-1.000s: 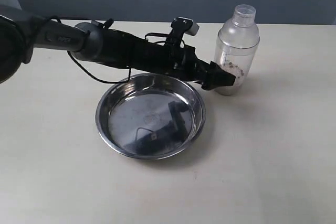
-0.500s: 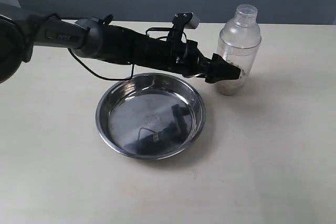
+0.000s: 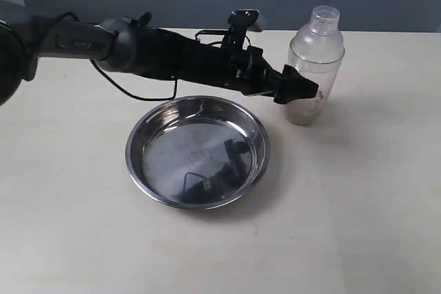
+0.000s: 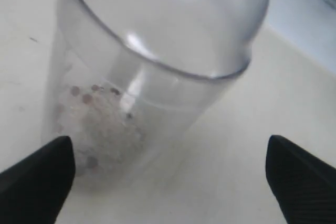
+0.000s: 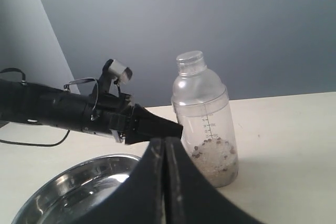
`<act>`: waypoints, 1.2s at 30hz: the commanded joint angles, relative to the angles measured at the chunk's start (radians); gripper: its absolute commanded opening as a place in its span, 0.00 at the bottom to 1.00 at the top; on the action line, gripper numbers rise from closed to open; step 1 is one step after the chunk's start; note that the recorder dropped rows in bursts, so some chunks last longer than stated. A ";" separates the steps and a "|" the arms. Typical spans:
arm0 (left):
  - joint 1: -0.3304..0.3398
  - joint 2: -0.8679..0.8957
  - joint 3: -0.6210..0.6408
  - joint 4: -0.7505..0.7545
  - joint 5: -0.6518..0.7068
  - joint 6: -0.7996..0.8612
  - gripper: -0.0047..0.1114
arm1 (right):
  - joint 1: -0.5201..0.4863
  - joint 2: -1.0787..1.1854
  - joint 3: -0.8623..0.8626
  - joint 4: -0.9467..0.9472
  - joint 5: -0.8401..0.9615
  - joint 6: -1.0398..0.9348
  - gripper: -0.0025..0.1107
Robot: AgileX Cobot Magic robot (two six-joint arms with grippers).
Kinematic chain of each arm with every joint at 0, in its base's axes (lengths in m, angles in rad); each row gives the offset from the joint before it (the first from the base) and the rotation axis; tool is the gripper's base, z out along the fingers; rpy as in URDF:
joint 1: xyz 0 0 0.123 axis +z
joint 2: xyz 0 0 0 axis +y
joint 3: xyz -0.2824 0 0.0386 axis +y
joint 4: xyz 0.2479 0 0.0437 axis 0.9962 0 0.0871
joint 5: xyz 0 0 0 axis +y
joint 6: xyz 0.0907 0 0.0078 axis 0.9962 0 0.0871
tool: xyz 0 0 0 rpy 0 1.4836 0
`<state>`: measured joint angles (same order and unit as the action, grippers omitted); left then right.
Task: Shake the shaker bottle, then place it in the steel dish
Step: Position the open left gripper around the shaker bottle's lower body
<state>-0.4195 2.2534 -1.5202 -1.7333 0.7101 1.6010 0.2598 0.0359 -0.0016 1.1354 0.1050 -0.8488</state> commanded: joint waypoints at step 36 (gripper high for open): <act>-0.142 -0.105 -0.020 0.950 -0.490 -1.027 0.91 | 0.001 -0.004 0.002 -0.002 -0.011 -0.004 0.01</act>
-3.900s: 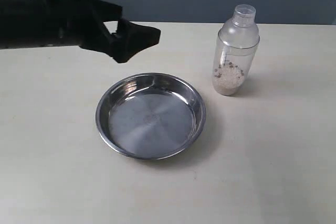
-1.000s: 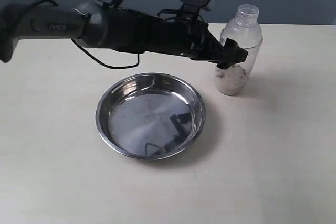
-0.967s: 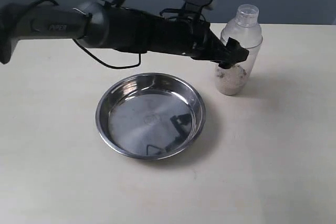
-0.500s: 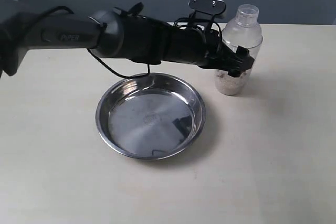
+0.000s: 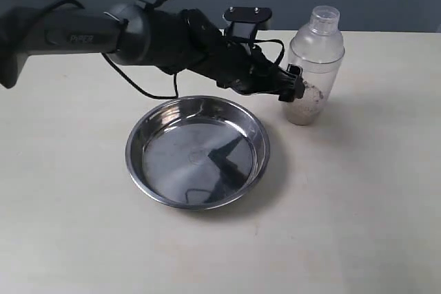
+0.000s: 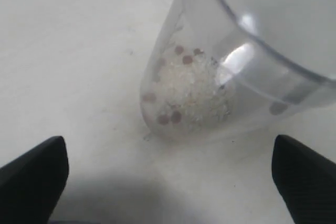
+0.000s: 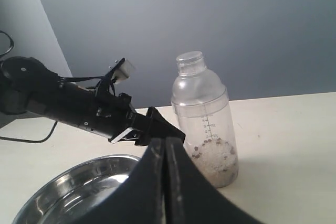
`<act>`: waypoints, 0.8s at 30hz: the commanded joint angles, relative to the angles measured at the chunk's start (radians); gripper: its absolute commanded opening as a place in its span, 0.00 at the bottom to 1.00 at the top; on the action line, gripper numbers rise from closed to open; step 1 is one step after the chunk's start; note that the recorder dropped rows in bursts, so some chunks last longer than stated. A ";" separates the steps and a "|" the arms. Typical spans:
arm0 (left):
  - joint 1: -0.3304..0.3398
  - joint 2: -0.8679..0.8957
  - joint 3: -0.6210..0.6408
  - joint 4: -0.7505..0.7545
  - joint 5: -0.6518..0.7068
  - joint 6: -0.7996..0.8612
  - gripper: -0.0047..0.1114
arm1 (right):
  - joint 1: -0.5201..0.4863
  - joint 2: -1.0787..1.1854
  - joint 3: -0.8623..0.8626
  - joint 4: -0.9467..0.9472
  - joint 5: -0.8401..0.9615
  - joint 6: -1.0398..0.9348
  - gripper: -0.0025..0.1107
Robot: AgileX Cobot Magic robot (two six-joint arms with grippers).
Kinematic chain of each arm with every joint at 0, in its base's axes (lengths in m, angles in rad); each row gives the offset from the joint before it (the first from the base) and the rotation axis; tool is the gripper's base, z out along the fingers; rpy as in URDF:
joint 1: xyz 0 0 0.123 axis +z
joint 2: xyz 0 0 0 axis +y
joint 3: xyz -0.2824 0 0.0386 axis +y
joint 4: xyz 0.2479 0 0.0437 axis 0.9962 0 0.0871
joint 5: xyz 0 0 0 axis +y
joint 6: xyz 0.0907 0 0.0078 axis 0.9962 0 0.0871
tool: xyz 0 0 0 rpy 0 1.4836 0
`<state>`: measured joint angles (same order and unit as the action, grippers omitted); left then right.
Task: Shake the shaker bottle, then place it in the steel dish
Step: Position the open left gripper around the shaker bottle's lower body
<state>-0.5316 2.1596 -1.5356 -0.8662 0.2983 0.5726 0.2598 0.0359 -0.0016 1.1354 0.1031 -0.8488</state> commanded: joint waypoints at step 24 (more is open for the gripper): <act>0.034 0.026 0.287 1.198 -1.220 -1.016 0.95 | 0.001 -0.004 0.002 -0.007 -0.009 -0.004 0.01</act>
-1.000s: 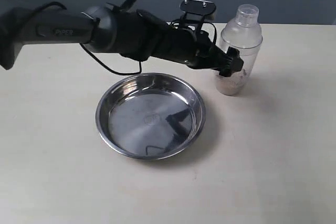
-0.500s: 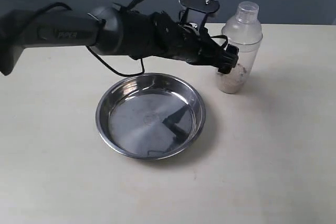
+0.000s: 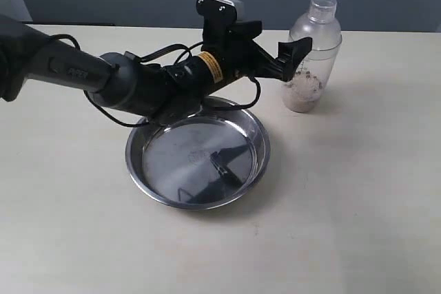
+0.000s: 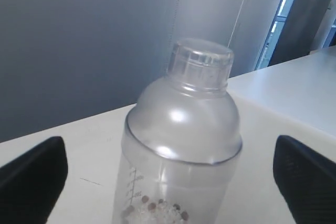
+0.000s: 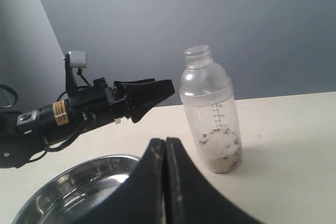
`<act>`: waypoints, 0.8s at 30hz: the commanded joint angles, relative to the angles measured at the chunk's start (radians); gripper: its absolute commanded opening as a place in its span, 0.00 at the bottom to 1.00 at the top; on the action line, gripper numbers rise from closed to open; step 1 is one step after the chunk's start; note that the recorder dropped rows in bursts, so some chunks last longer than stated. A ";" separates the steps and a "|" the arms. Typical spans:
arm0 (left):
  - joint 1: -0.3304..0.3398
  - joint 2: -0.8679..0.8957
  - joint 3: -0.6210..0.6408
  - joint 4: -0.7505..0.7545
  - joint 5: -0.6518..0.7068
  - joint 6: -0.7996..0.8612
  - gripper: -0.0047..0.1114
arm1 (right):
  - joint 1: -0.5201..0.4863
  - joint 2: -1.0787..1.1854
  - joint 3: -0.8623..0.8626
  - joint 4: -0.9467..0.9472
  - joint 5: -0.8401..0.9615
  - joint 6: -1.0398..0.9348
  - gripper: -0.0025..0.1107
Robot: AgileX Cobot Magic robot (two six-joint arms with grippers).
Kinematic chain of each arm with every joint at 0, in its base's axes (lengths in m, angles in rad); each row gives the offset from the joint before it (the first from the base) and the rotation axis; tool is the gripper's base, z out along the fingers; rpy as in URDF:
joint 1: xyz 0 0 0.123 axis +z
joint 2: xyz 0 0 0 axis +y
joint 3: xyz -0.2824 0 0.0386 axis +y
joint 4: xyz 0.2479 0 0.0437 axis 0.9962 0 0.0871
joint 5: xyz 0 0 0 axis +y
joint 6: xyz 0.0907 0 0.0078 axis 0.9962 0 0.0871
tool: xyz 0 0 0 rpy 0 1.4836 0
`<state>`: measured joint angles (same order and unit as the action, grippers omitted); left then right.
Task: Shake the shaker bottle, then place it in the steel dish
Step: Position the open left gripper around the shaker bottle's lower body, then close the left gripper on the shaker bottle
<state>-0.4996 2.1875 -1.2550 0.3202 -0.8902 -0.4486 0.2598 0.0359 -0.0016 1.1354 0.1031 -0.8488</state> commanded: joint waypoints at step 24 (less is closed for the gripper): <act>0.000 0.012 0.015 0.221 0.063 -0.119 0.95 | 0.001 -0.004 0.002 -0.005 -0.009 -0.004 0.01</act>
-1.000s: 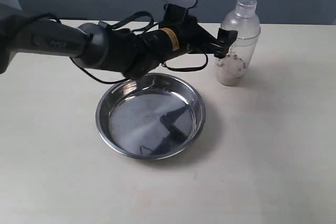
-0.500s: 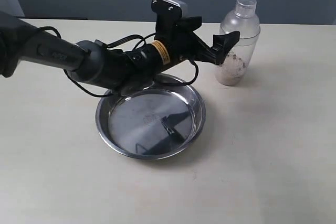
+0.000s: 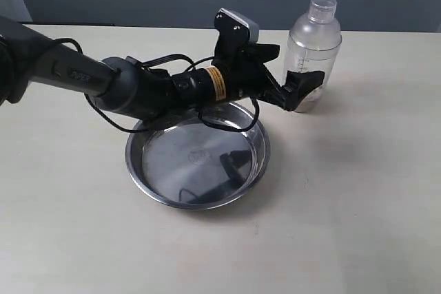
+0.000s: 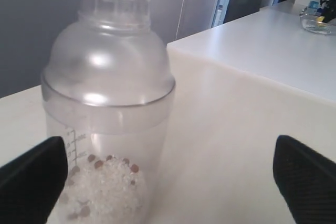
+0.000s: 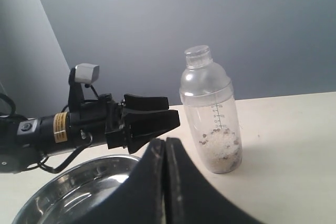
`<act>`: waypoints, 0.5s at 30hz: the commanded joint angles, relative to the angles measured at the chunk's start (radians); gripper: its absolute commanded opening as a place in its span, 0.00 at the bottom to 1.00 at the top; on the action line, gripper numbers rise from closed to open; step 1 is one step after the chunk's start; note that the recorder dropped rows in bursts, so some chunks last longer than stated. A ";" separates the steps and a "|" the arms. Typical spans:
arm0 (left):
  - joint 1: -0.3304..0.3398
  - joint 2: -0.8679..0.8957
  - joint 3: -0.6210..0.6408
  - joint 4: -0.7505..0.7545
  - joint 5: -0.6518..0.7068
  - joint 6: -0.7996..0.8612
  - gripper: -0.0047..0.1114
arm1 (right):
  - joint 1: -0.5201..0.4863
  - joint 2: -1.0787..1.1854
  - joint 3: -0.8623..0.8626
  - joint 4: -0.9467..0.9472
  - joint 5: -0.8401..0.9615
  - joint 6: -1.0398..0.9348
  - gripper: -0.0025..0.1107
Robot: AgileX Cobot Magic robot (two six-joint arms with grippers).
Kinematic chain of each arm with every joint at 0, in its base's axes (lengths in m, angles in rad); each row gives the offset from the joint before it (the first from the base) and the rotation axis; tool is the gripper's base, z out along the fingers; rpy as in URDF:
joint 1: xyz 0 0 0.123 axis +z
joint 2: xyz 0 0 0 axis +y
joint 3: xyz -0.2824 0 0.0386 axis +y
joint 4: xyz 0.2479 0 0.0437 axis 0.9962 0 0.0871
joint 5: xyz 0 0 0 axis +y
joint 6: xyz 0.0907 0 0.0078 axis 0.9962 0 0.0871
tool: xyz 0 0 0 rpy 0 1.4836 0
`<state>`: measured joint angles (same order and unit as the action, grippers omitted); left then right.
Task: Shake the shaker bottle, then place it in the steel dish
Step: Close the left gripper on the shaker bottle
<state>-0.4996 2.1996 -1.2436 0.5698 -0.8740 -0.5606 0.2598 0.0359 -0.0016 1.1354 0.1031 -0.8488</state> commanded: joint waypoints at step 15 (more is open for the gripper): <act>-0.002 0.000 0.004 -0.051 0.131 -0.007 0.95 | 0.001 -0.004 0.002 -0.008 -0.011 -0.004 0.01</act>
<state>-0.4996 2.1996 -1.2436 0.5395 -0.7669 -0.5627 0.2598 0.0359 -0.0016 1.1354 0.1031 -0.8488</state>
